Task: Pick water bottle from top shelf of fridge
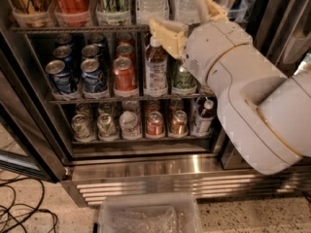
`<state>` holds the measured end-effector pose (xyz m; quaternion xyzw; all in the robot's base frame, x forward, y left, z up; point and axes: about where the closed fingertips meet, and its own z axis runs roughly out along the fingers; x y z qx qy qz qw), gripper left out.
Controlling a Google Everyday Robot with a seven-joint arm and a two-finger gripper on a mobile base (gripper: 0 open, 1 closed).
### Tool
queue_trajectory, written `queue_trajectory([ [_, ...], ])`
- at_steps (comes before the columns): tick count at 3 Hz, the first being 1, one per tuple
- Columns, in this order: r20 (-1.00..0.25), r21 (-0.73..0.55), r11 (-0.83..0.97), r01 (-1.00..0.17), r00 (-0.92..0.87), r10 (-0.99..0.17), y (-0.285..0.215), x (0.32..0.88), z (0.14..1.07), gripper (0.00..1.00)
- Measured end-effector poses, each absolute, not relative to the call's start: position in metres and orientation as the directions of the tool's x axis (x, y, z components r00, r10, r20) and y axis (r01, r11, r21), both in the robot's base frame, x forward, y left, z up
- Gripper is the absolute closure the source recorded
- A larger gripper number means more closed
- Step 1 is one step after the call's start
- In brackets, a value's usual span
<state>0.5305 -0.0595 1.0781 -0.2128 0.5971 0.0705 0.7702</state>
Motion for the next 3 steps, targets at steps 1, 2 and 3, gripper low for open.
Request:
queue_trajectory([
  [1, -0.950, -0.242, 0.901, -0.360, 0.276, -0.145, -0.060, 0.530, 1.079, 0.06],
  [2, -0.951, -0.238, 0.905, -0.352, 0.275, -0.143, -0.060, 0.527, 1.079, 0.00],
  [3, -0.956, -0.184, 0.918, -0.350, 0.280, -0.084, -0.061, 0.531, 1.094, 0.00],
])
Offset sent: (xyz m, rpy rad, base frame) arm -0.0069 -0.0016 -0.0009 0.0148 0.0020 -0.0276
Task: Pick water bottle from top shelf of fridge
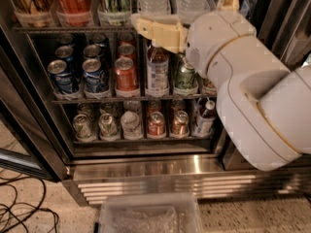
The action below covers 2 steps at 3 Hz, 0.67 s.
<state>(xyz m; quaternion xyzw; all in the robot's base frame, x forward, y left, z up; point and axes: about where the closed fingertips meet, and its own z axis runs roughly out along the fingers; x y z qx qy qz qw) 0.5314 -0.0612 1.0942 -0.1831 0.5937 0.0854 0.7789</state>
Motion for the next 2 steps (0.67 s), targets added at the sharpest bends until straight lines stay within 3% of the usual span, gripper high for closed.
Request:
queue_trajectory([
  [2, -0.959, -0.135, 0.926, -0.352, 0.282, -0.033, -0.063, 0.534, 1.105, 0.09],
])
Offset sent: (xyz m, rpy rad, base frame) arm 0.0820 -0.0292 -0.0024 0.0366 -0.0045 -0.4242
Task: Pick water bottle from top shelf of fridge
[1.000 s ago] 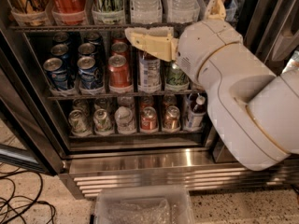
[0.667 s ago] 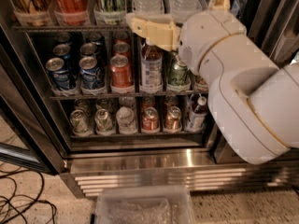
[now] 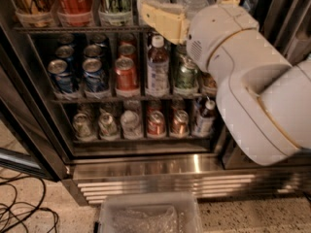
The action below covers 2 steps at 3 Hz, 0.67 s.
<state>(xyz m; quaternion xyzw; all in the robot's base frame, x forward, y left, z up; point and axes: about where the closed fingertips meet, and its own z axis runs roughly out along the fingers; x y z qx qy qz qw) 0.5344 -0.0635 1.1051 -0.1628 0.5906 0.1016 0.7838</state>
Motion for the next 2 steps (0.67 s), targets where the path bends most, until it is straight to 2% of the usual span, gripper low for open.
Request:
queue_trajectory([
  [1, -0.959, -0.135, 0.927, -0.351, 0.281, -0.033, -0.064, 0.533, 1.105, 0.27],
  [2, -0.964, -0.111, 0.936, -0.335, 0.267, -0.019, -0.076, 0.541, 1.101, 0.24],
])
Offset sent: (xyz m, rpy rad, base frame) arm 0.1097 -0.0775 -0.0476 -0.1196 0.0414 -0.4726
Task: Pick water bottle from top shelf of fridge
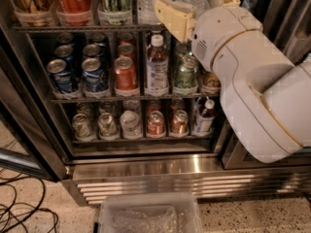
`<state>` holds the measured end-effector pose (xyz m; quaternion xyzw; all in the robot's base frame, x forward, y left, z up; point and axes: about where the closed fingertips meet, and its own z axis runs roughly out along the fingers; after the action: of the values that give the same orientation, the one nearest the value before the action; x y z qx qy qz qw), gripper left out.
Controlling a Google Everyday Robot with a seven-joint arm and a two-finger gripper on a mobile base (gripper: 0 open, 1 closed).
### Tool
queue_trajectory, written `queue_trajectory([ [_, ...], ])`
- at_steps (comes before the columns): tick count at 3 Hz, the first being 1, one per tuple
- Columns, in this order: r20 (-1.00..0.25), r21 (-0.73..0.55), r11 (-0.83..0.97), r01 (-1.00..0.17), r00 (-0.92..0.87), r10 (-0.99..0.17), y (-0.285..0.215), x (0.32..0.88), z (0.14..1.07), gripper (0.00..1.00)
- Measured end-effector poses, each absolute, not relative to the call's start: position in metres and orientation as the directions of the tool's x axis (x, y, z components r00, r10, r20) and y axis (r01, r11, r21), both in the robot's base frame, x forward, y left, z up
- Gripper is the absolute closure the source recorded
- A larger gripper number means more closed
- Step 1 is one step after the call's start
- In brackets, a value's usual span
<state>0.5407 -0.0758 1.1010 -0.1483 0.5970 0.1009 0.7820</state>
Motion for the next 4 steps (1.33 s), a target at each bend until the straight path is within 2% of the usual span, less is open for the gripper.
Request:
queue_trajectory([
  [1, -0.964, -0.112, 0.936, -0.335, 0.267, -0.019, -0.076, 0.539, 1.101, 0.25],
  [2, -0.961, -0.154, 0.946, -0.284, 0.265, -0.076, -0.087, 0.552, 1.101, 0.17],
  [3, -0.961, -0.154, 0.947, -0.281, 0.265, -0.078, -0.089, 0.551, 1.101, 0.01],
  [4, -0.959, -0.180, 0.952, -0.246, 0.261, -0.113, -0.100, 0.560, 1.099, 0.00],
])
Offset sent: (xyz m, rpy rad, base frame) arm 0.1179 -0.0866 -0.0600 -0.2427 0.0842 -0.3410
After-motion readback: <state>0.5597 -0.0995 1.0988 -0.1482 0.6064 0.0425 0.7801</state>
